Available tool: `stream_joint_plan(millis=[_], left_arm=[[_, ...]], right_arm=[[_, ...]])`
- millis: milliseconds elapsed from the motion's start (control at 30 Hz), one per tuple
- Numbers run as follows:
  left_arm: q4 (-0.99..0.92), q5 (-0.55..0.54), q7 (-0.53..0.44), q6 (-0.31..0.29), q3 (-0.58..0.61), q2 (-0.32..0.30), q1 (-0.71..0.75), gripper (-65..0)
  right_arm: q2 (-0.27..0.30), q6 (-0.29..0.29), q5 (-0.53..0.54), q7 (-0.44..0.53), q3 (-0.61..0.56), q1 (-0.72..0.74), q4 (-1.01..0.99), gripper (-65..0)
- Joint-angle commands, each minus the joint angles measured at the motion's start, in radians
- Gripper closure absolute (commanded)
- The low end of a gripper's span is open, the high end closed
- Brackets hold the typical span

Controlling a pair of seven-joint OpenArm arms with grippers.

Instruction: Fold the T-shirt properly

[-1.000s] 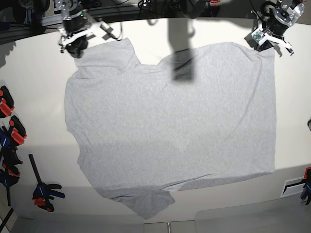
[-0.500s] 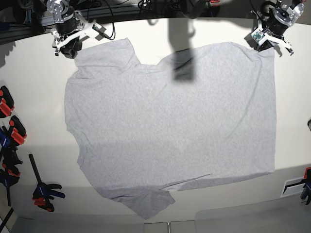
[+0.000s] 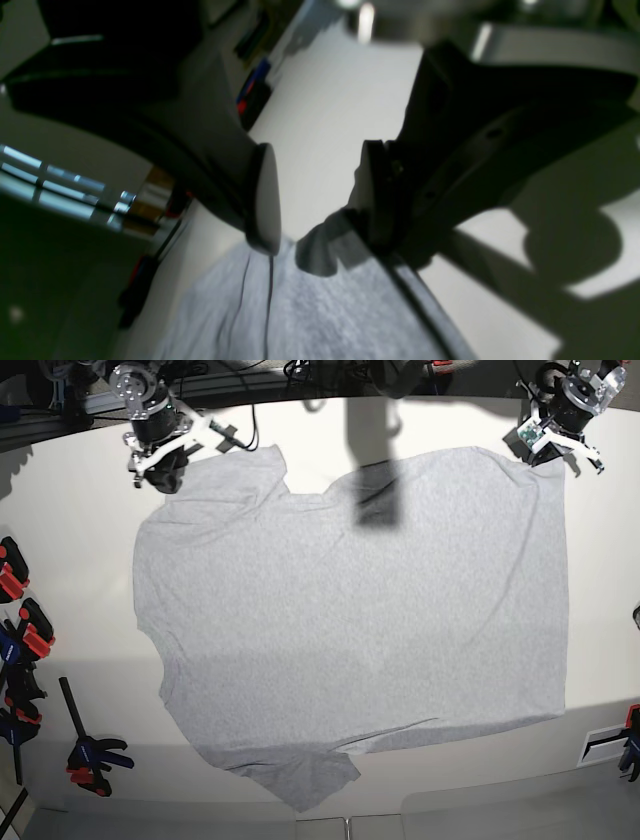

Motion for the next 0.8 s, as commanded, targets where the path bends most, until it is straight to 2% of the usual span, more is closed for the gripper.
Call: stream_joint_plan(millis=[0, 167, 267, 367, 500, 600, 700, 767], left_arm=[[0.014, -0.002, -0.011, 0.014, -0.008, -0.016, 0.006, 0.0], [0.014, -0.002, -0.011, 0.015, -0.008, -0.016, 0.006, 0.0], [0.014, -0.002, -0.011, 0.015, -0.008, -0.016, 0.006, 0.0], [0.014, -0.002, -0.011, 0.015, -0.008, -0.016, 0.006, 0.0], [0.014, -0.002, -0.011, 0.014, -0.008, -0.017, 0.006, 0.0], [0.014, -0.002, -0.011, 0.014, -0.008, -0.016, 0.006, 0.0], [0.014, -0.002, -0.011, 0.015, -0.008, -0.017, 0.006, 0.0], [0.014, -0.002, -0.011, 0.015, -0.008, -0.017, 0.006, 0.0]], right_arm=[[-0.003, 0.132, 0.093, 0.040, -0.045, -0.018, -0.017, -27.3], [-0.033, 0.135, 0.093, 0.032, -0.154, 0.078, -0.127, -27.3], [-0.080, 0.134, 0.092, -0.021, -0.198, 0.139, -0.228, -27.3], [-0.099, 0.129, 0.084, -0.055, -0.237, 0.154, -0.257, -27.3], [-0.091, 0.077, 0.084, -0.057, -0.297, 0.151, -0.256, -27.1], [-0.089, 0.029, 0.072, -0.076, -0.331, 0.151, -0.254, -23.5], [-0.089, 0.014, 0.050, -0.094, -0.352, 0.151, -0.248, -19.9], [-0.089, 0.013, 0.051, -0.102, -0.360, 0.151, -0.237, -13.9]])
